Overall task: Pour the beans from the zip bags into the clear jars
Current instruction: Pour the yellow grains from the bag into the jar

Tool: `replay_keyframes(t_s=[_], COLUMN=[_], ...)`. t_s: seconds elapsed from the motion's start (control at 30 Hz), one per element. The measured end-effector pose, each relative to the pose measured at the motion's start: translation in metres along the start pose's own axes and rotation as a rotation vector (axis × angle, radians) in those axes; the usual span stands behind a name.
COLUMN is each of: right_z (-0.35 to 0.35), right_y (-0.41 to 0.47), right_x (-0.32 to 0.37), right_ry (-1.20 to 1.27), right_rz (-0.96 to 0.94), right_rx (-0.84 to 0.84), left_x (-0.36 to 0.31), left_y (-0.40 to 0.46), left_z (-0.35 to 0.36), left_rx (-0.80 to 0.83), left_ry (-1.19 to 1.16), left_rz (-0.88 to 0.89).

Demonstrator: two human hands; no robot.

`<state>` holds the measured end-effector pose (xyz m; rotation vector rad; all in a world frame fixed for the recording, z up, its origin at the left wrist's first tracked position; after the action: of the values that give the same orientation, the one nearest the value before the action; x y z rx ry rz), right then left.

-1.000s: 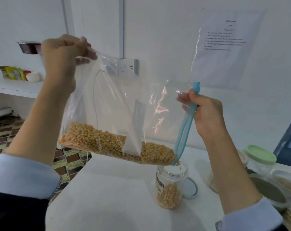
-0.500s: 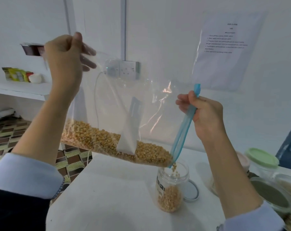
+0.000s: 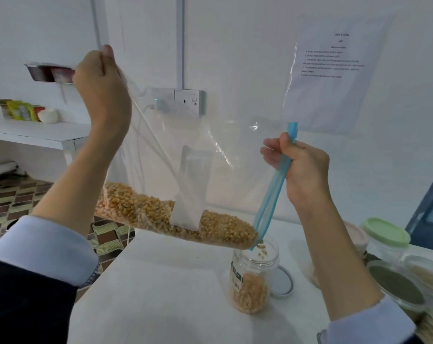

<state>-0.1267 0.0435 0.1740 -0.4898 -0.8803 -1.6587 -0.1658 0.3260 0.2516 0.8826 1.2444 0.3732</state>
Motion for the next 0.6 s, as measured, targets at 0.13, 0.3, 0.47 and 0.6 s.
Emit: replay_keyframes(t_s=[0.13,0.3,0.47,0.6], right_z=[-0.001,-0.001,0.007,0.009], right_y=[-0.001,-0.002,0.002,0.002], right_x=[-0.002,0.0,0.003,0.002], right_ry=[0.013,0.009,-0.03,-0.034], right_rz=[0.002,0.0,-0.018,-0.014], right_rx=[-0.008,0.016,0.06,0.081], left_x=[0.0,0.001,0.002,0.006], left_y=[0.002,0.002,0.002,0.003], left_z=[0.003,0.003,0.001,0.002], left_rx=[-0.005,-0.013,-0.014,-0.016], left_ry=[0.024,0.007,0.019,0.0], left_rz=[-0.005,0.004,0.007,0.002])
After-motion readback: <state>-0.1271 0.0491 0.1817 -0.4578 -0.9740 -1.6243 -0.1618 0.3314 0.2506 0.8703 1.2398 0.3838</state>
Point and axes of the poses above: each hand's wrist, its own y-axis towards the middle knuckle, its own z-axis out of the palm, x = y × z, the point moved 2 cm from there along y, towards the middle knuckle, and after that the axes turned 14 degrees about y, right-handed, at the moved point
